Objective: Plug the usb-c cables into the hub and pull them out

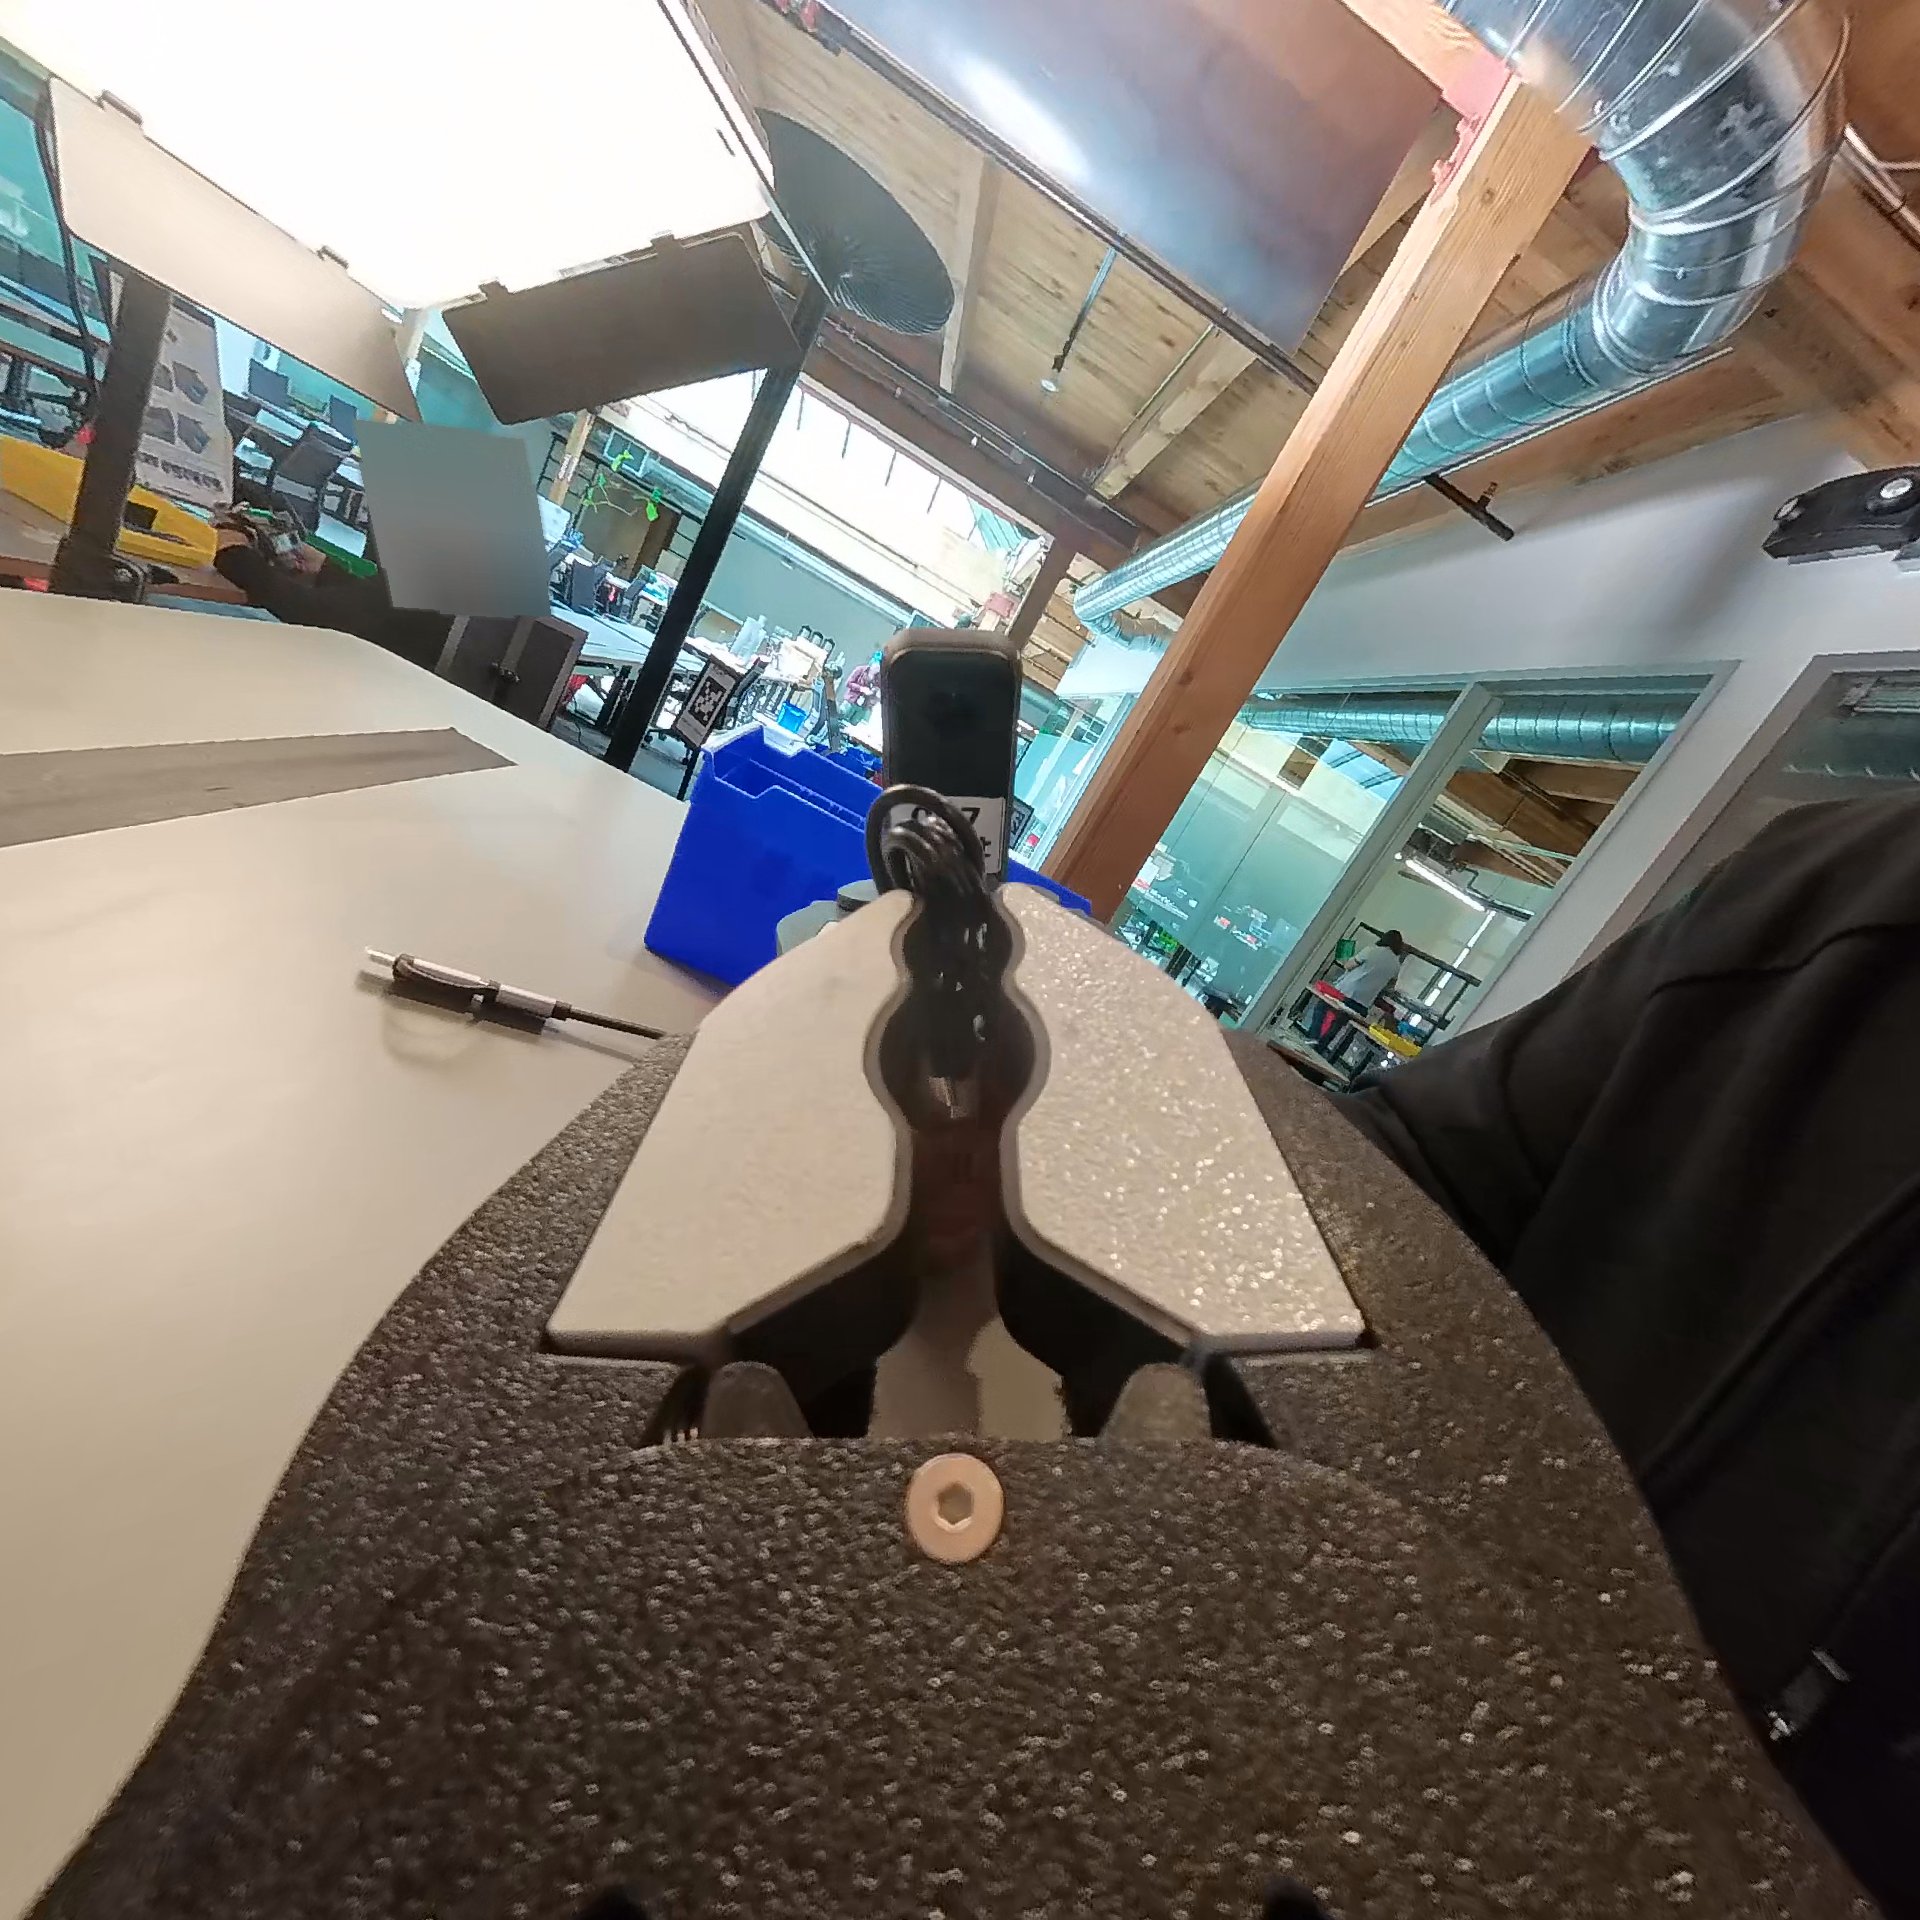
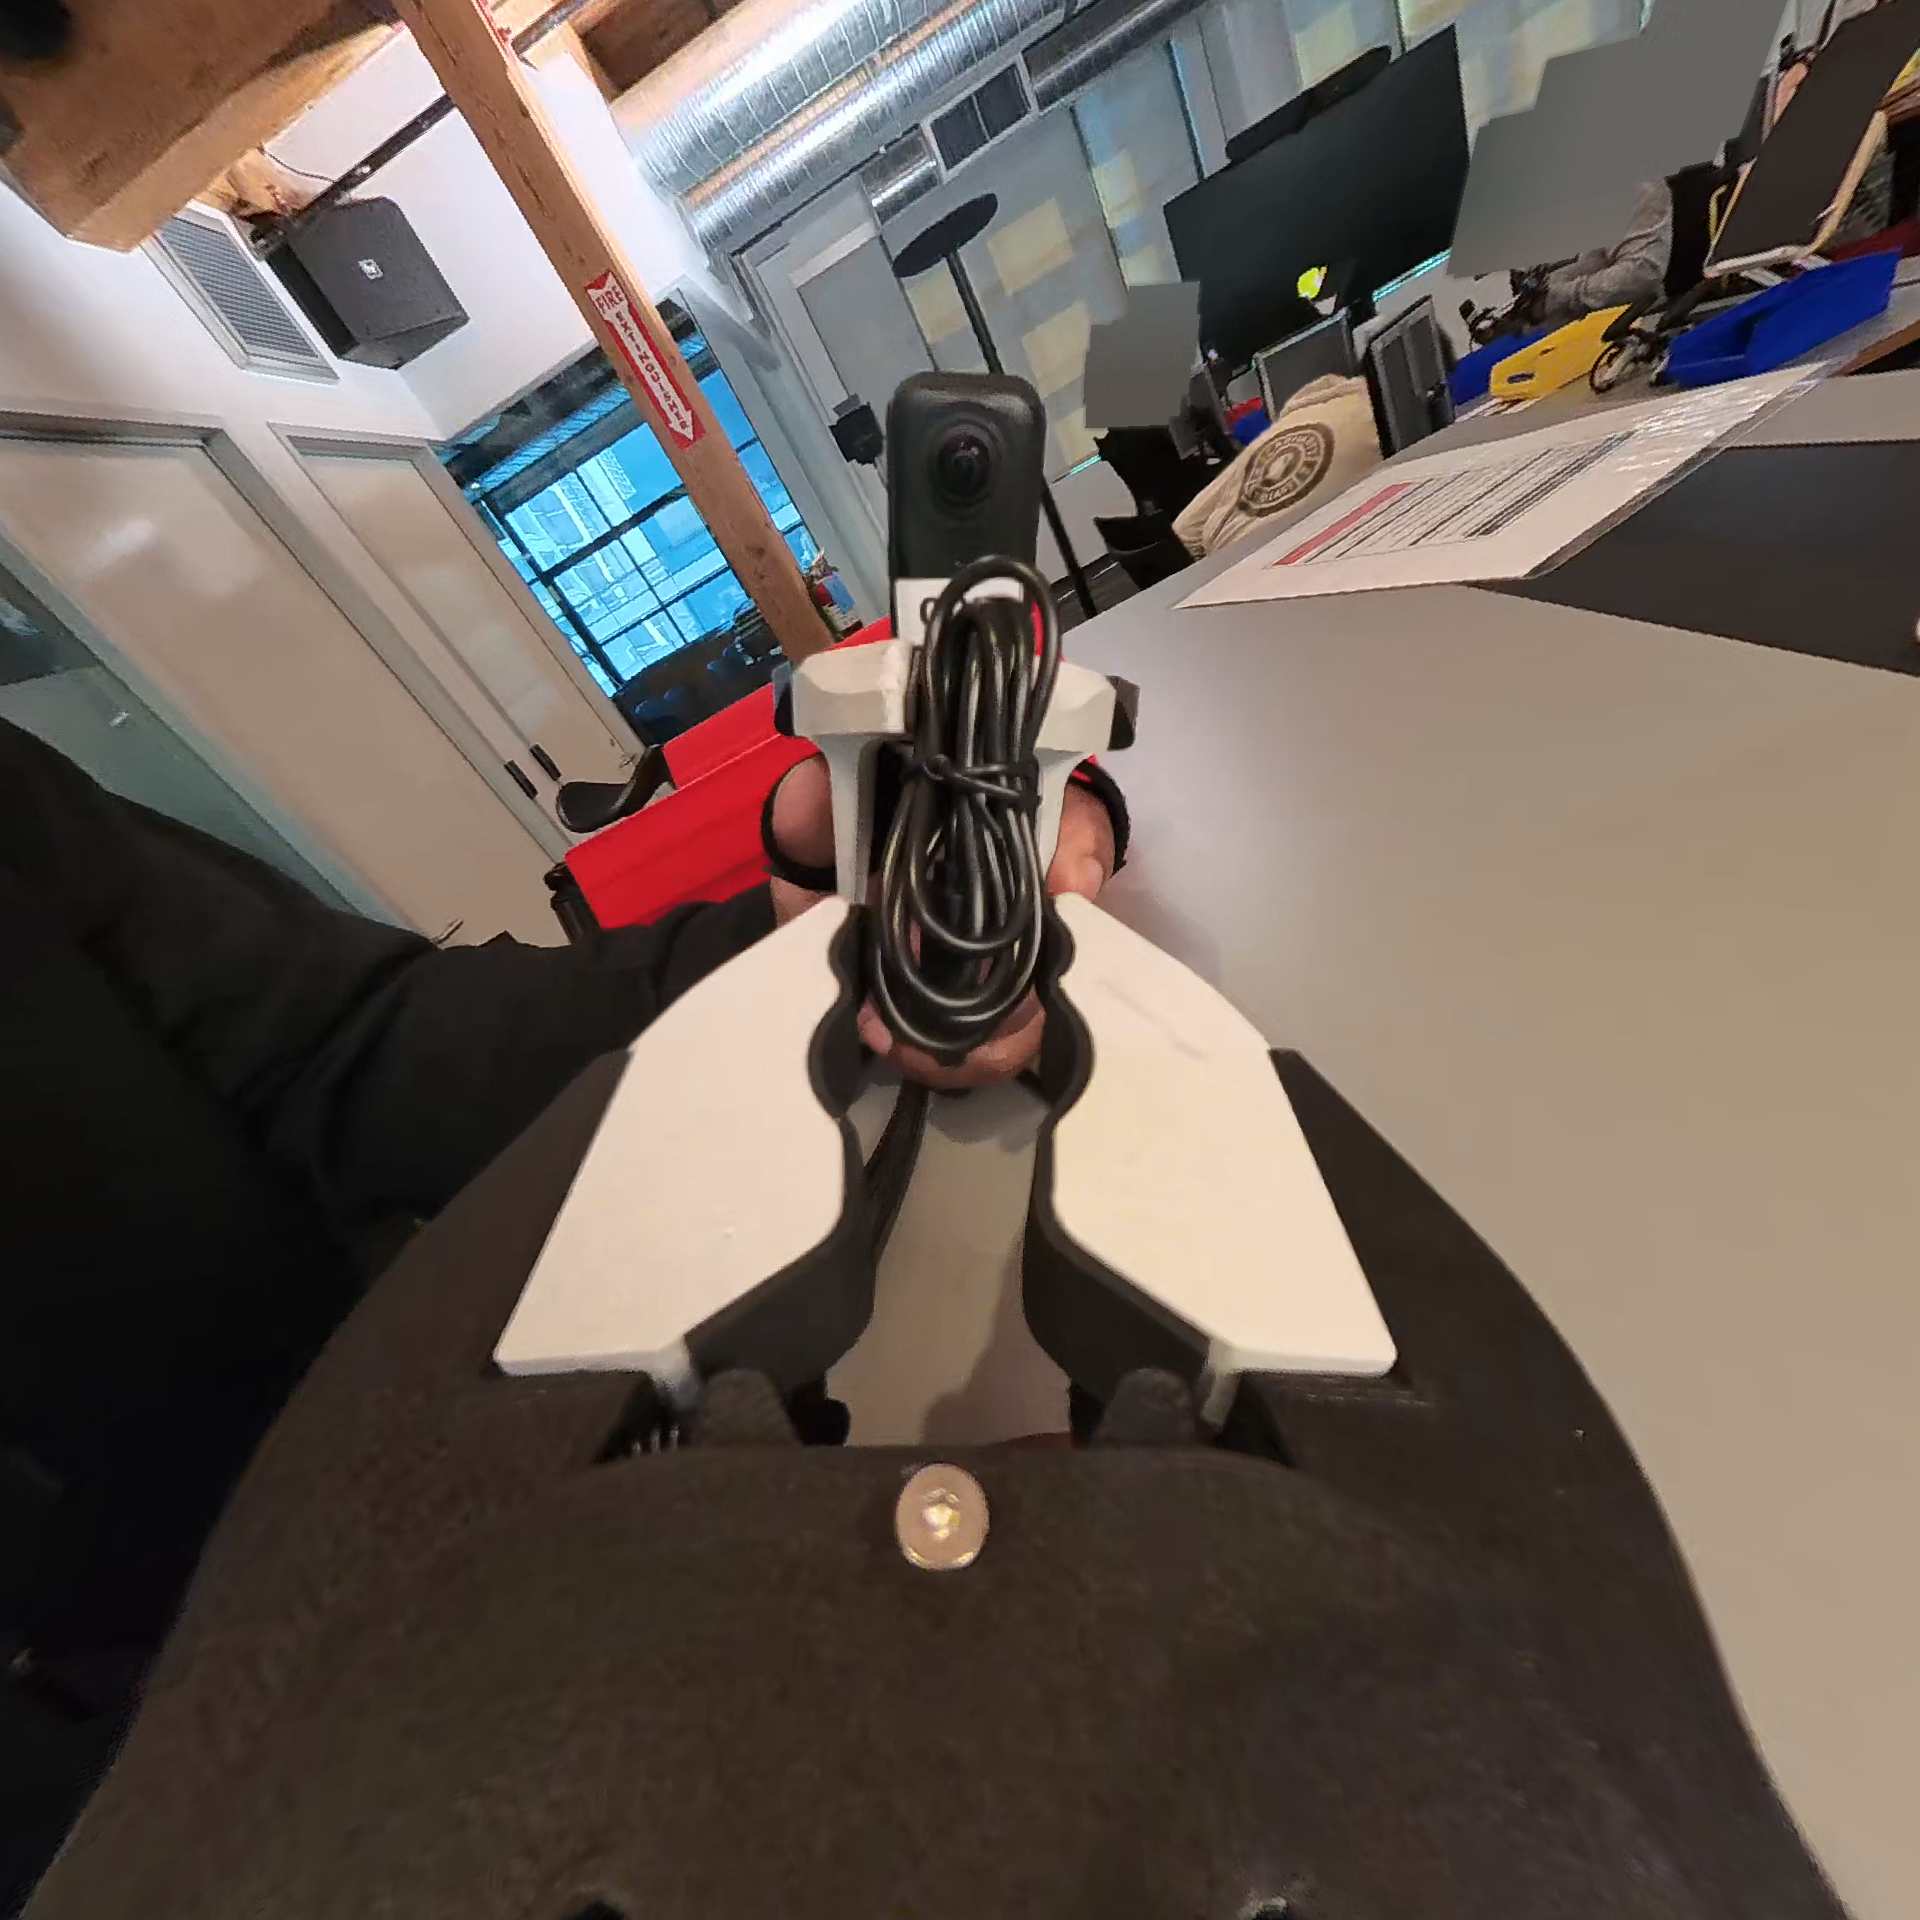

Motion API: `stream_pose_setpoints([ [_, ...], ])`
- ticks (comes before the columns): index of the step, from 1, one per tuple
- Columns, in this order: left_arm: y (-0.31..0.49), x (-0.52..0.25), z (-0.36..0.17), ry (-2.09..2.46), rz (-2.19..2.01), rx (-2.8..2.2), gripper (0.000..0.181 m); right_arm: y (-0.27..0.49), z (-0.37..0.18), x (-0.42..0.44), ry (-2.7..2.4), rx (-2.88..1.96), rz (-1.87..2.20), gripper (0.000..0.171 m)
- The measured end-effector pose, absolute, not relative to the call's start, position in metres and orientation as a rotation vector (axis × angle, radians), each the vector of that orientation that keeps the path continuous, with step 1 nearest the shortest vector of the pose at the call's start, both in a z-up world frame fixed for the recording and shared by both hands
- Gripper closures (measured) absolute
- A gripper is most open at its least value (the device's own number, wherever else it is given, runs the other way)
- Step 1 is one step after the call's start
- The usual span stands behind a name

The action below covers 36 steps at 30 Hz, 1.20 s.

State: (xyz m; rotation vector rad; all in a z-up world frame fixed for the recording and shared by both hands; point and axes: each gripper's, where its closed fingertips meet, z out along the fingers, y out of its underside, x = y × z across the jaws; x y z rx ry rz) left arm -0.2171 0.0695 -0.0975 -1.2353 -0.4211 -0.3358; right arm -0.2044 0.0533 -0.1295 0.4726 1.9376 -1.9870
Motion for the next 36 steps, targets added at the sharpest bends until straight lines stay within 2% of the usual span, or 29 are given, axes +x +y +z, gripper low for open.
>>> stream_pose_setpoints([
  [8,0.071,-0.228,-0.103,-0.498,-0.299,-1.22,0.162,0.053,-0.128,-0.221,2.07,0.563,-2.145,0.144],
  [20,0.067,-0.228,-0.098,-0.467,-0.249,-1.21,0.168,0.048,-0.132,-0.228,2.34,0.593,-2.25,0.144],
  [24,0.06,-0.227,-0.095,-0.416,-0.084,-1.293,0.169,0.052,-0.125,-0.225,2.248,0.557,-2.29,0.143],
  [30,0.003,-0.257,-0.101,-0.508,0.129,-1.264,0.169,0.092,-0.094,-0.239,1.954,0.621,-2.535,0.143],
  [36,0.013,-0.255,-0.102,-0.484,0.05,-1.232,0.169,0.113,-0.087,-0.25,1.772,0.694,-2.604,0.145],
])
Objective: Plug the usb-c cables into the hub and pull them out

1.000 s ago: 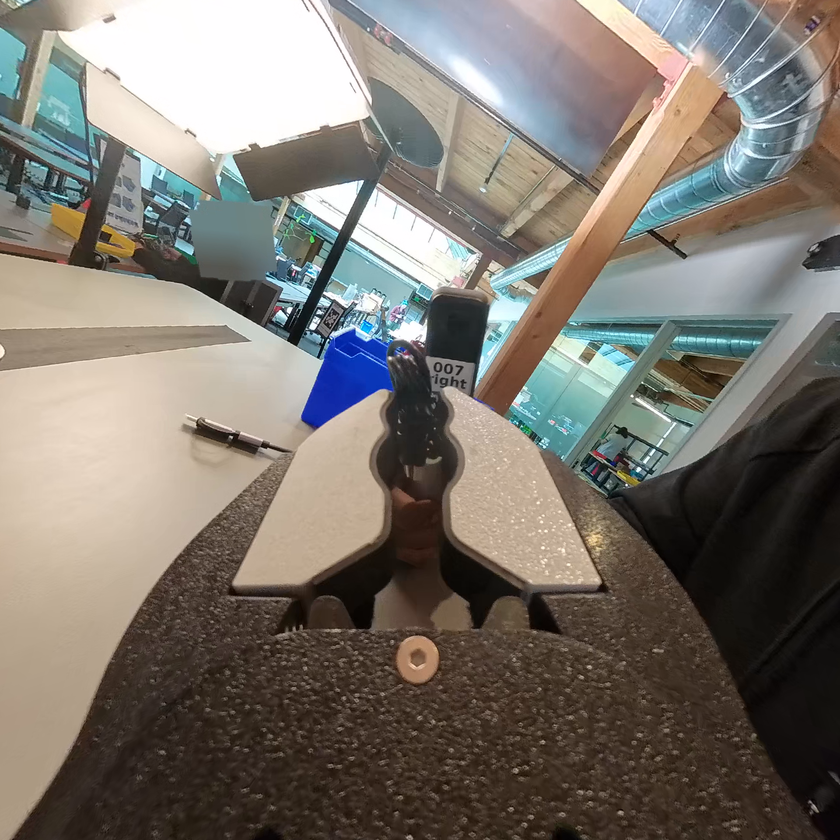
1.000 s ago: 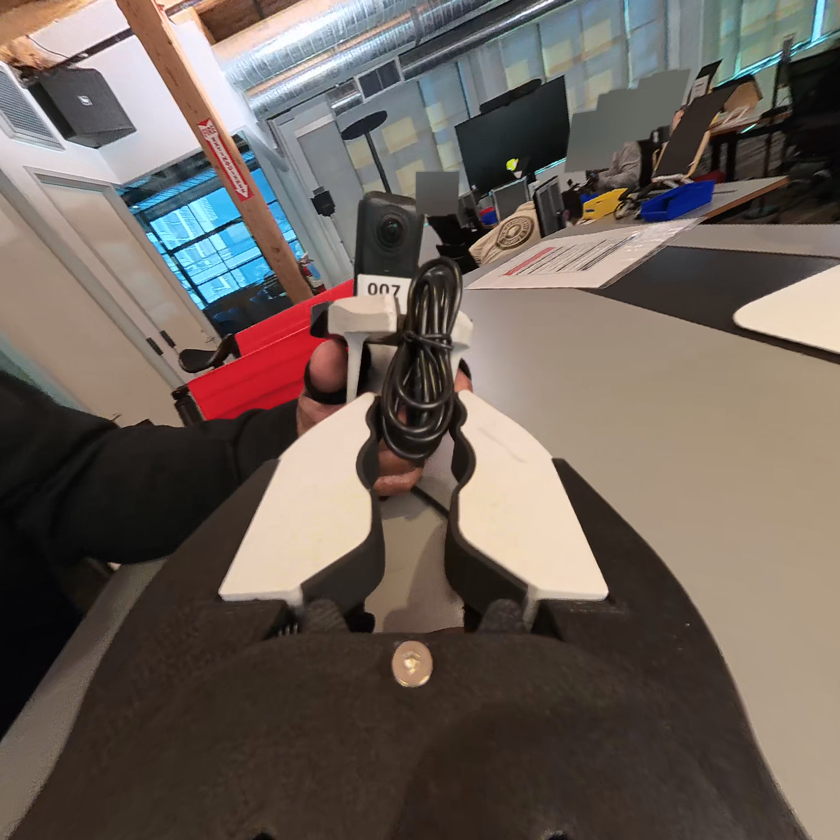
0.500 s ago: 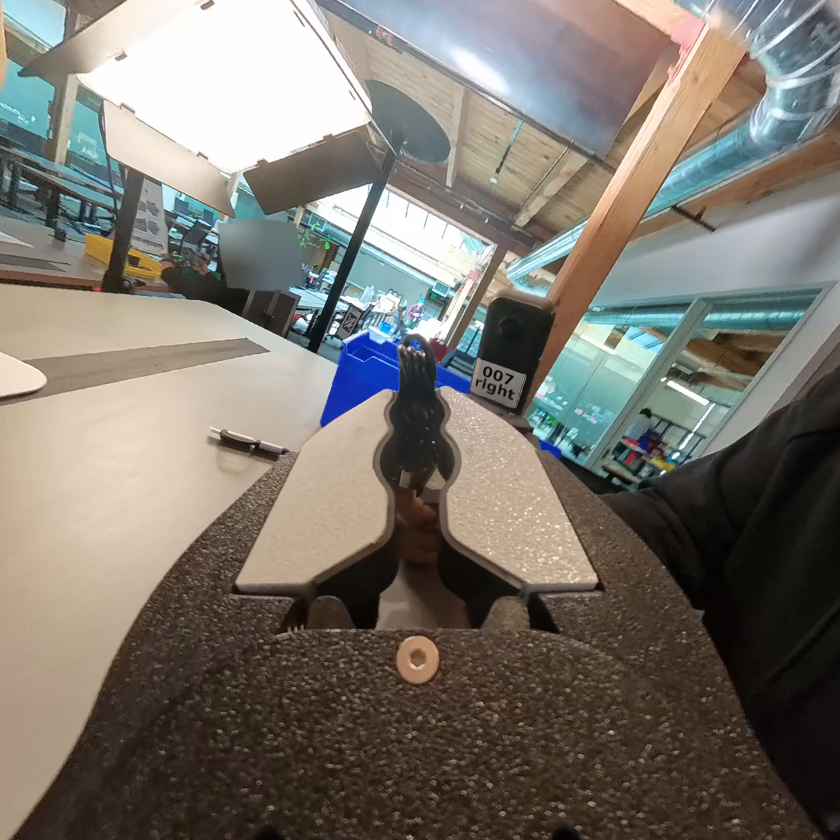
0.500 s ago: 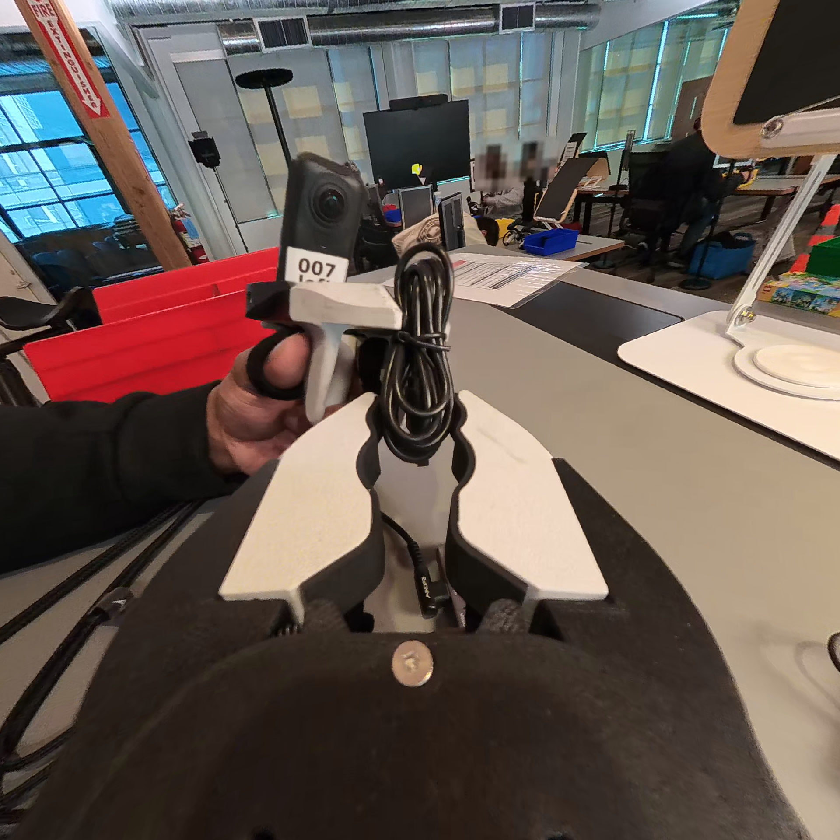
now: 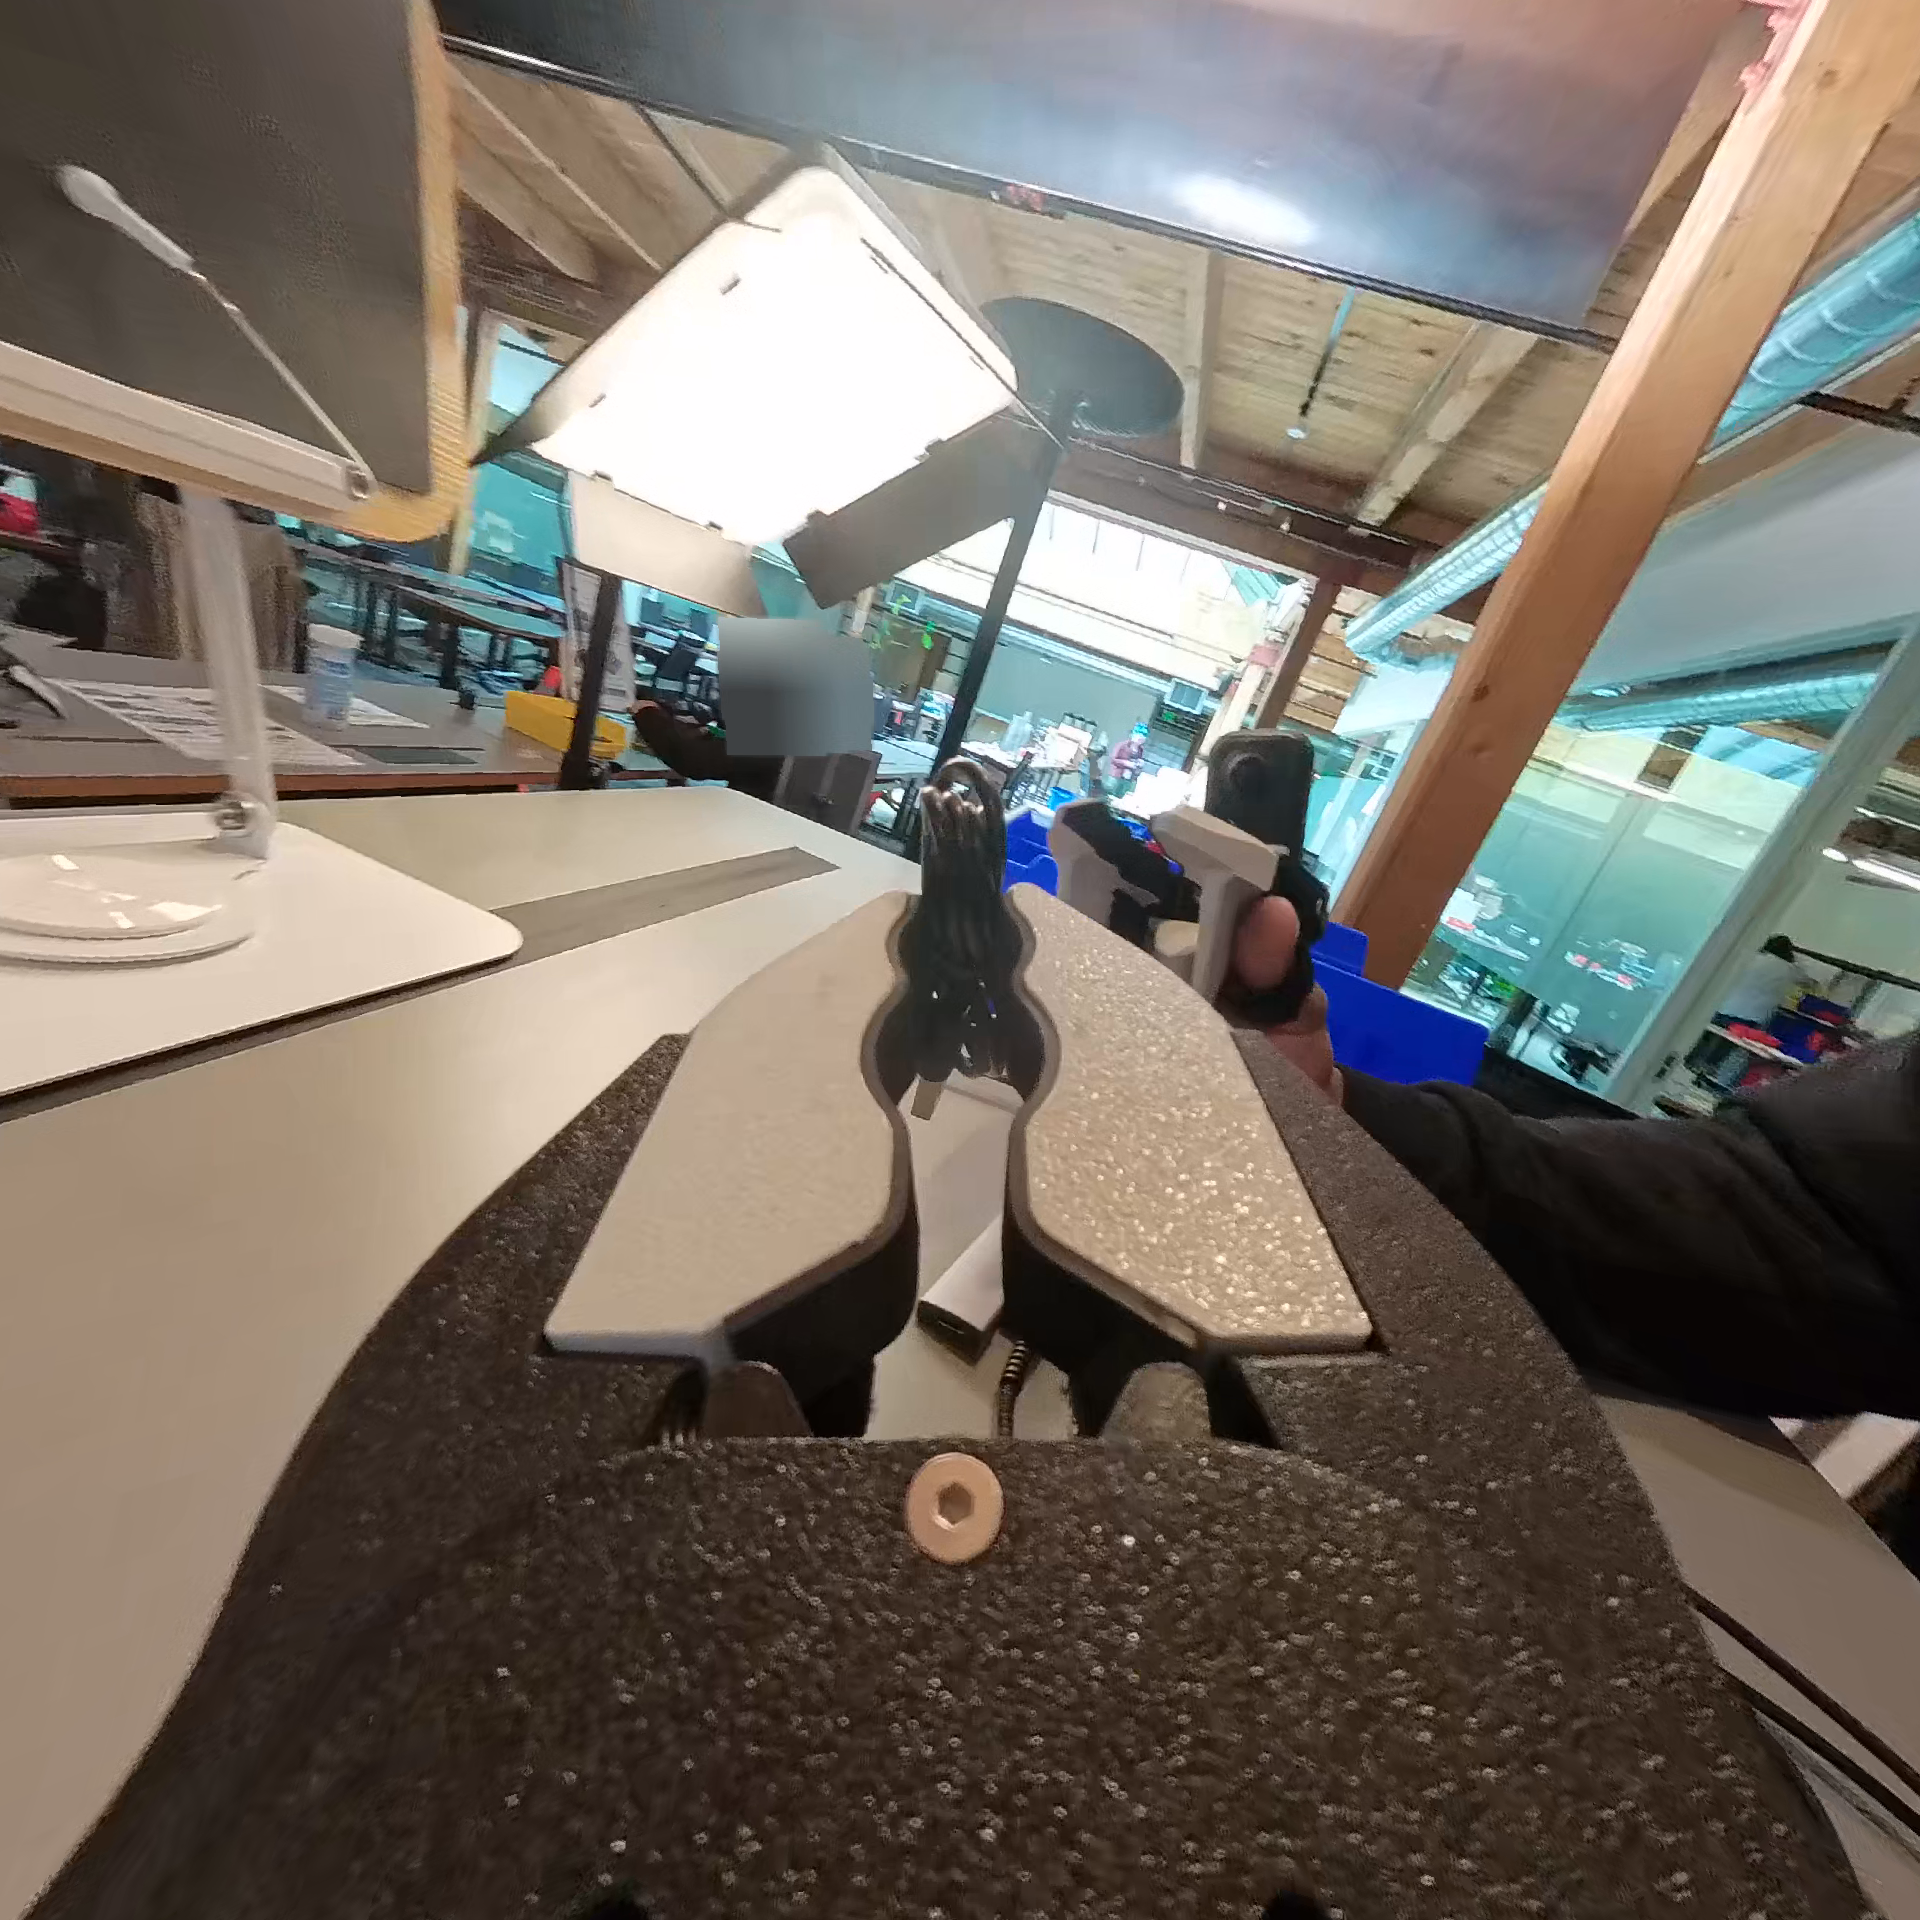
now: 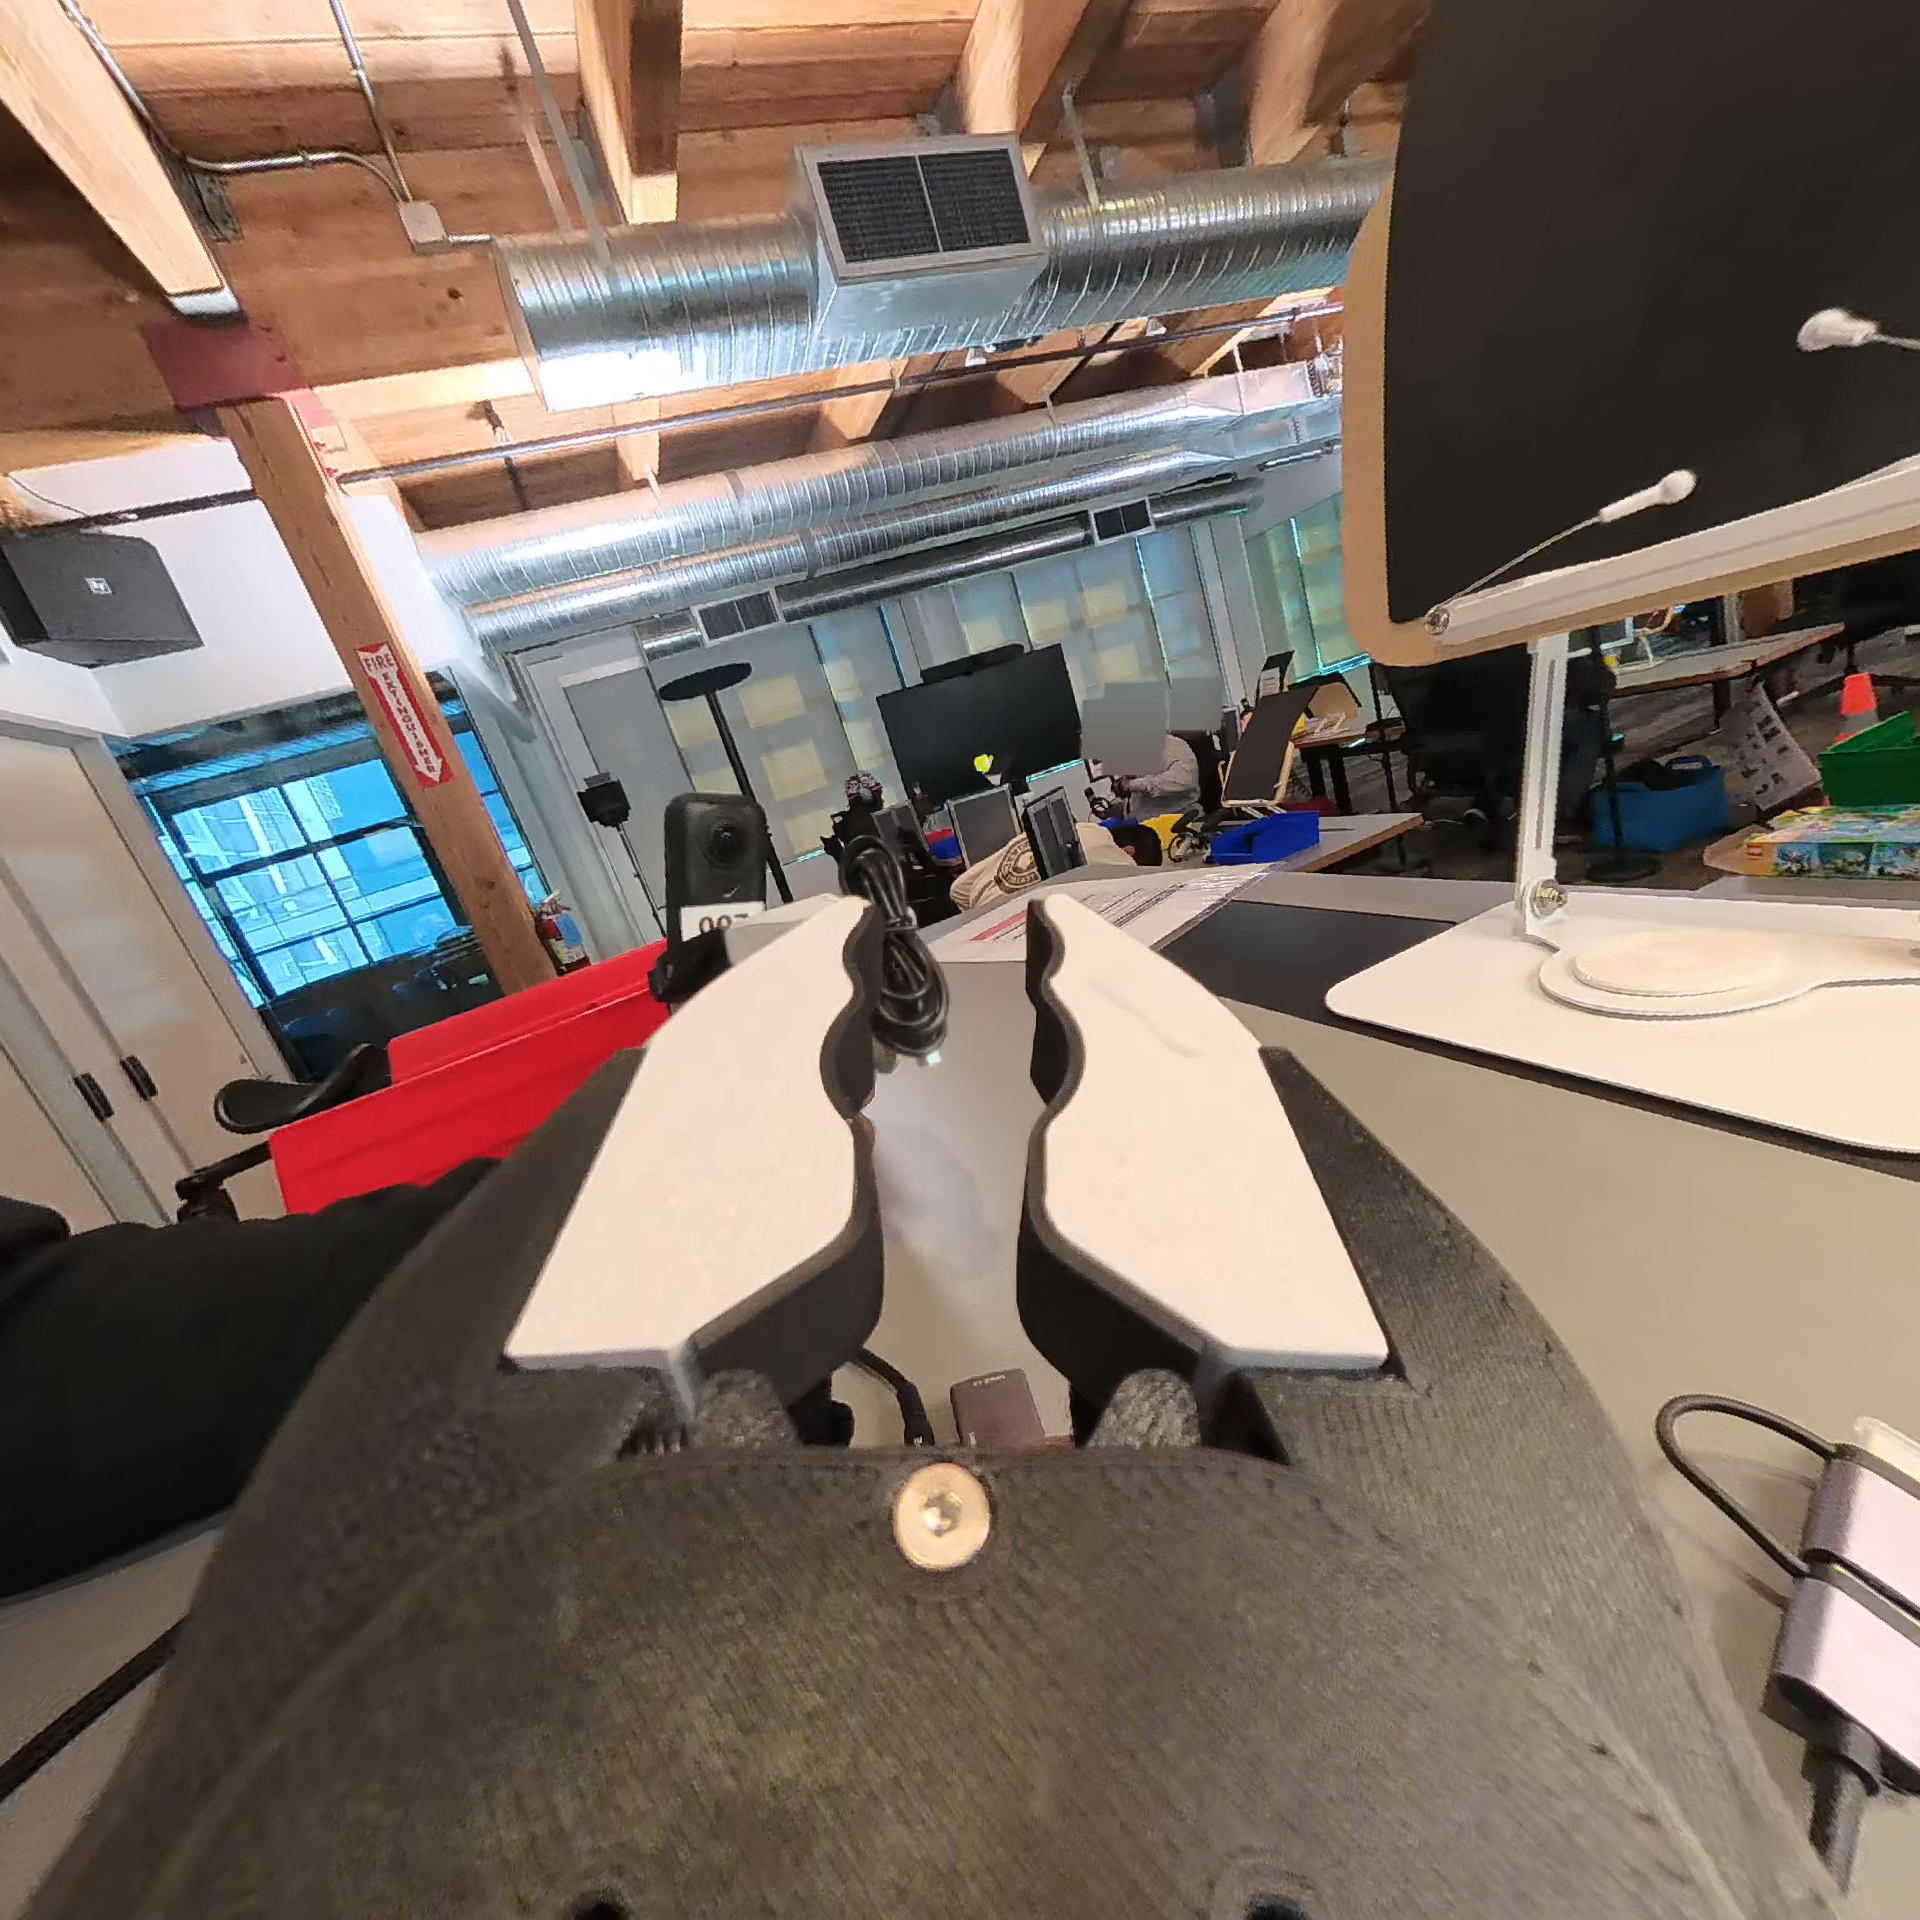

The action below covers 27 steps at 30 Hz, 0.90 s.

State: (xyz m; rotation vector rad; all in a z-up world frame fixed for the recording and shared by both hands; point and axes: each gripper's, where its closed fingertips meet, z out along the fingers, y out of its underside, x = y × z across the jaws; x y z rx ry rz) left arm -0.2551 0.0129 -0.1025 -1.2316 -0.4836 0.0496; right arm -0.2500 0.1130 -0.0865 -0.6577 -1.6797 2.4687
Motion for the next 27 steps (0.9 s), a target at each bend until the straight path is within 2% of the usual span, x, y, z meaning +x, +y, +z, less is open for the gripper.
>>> stream_pose_setpoints([
  [8,0.058,-0.222,-0.105,-0.326,-0.122,-1.32,0.168,0.074,-0.1,-0.226,-1.868,-0.484,2.395,0.145],
  [20,0.063,-0.217,-0.107,-0.303,-0.149,-1.34,0.168,0.063,-0.107,-0.22,-1.982,-0.472,2.421,0.145],
  [27,0.063,-0.217,-0.107,-0.303,-0.153,-1.337,0.168,0.061,-0.112,-0.22,-2.035,-0.458,2.343,0.154],
])
